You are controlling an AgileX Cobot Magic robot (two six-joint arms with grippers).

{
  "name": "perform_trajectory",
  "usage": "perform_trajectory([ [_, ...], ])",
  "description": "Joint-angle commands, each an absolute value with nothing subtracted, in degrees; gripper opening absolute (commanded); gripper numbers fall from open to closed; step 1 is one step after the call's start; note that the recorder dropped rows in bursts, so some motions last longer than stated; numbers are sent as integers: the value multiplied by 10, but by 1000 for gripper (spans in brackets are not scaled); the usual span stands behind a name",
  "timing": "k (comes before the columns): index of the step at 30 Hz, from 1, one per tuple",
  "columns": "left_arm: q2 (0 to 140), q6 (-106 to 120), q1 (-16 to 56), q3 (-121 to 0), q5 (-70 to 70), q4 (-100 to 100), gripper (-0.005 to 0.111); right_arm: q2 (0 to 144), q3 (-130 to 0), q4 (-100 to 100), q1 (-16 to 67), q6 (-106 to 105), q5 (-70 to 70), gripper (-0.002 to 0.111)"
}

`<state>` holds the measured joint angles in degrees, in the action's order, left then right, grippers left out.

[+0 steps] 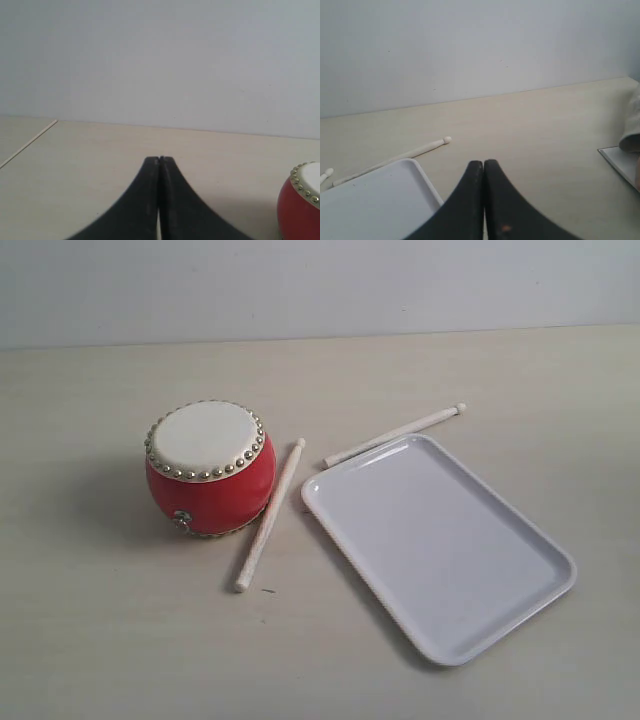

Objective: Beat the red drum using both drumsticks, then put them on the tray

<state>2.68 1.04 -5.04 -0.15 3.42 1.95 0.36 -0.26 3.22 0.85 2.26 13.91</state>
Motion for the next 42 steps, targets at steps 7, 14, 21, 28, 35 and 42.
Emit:
perform_trajectory([
  [7,24,15,-46,0,33,16,0,0,0,30,10,22,136,0],
  [14,24,14,-46,0,33,16,0,0,0,29,10,22,136,0],
  [21,24,14,-46,0,33,16,0,0,0,29,10,22,136,0],
  [28,24,-196,-46,0,26,78,0,0,0,30,10,22,136,0],
  [35,24,-269,-46,0,-80,121,0,0,0,31,10,47,135,0],
  [42,24,-288,-46,0,-88,127,0,0,0,31,10,255,131,0],
])
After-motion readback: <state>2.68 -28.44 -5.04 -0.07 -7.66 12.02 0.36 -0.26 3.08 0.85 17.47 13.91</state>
